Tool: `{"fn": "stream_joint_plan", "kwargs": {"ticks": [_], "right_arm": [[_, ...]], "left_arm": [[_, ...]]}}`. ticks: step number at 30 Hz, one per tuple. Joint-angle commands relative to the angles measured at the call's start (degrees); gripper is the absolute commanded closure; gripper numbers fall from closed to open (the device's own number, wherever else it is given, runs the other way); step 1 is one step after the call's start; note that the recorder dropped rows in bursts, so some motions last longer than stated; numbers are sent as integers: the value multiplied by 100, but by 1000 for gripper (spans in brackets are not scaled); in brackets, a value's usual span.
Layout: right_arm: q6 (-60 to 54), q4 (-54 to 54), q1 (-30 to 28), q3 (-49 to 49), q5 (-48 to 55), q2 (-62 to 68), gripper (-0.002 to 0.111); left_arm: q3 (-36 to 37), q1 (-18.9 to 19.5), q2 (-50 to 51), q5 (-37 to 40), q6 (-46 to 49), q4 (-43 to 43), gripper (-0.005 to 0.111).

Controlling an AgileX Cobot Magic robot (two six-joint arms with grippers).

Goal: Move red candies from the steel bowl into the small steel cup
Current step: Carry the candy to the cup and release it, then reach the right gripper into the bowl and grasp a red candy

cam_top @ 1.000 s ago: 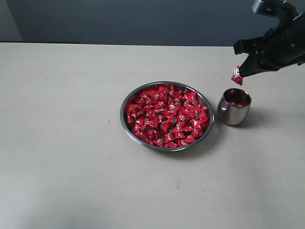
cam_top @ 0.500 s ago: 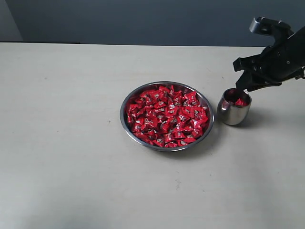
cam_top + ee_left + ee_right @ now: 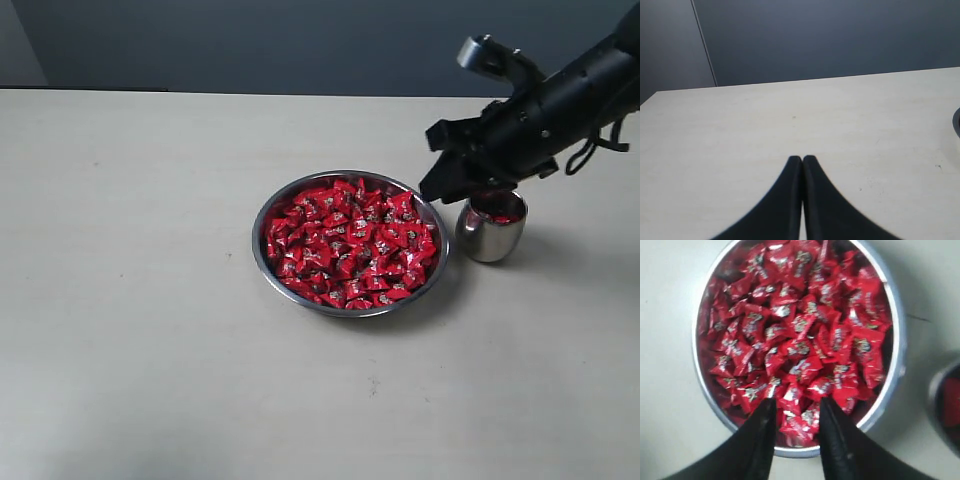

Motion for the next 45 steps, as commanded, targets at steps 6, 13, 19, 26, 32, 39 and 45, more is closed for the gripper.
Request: {"fn": "stream_joint_plan", "kwargs": {"ticks": [6, 13, 19, 26, 32, 39, 45], "right_arm": [[143, -163, 1461, -257, -436, 488, 78], [1026, -1351, 2053, -1156, -579, 1158, 78], [1437, -1869, 2242, -1596, -255, 1583, 78], [1589, -2165, 2444, -1638, -357, 1867, 78], [1613, -2127, 2444, -1638, -516, 1969, 78], [1670, -2012, 2444, -1638, -501, 1973, 108], [1696, -2611, 2433, -1638, -89, 1333, 108]], "left_arm": [[-48, 12, -27, -27, -10, 11, 106], [-48, 12, -27, -27, -10, 11, 106], [-48, 12, -27, -27, -10, 11, 106], [-48, 12, -27, -27, -10, 11, 106], [-48, 12, -27, -27, -10, 11, 106], [-48, 12, -27, -27, -10, 11, 106], [-48, 12, -27, -27, -10, 11, 106]]}}
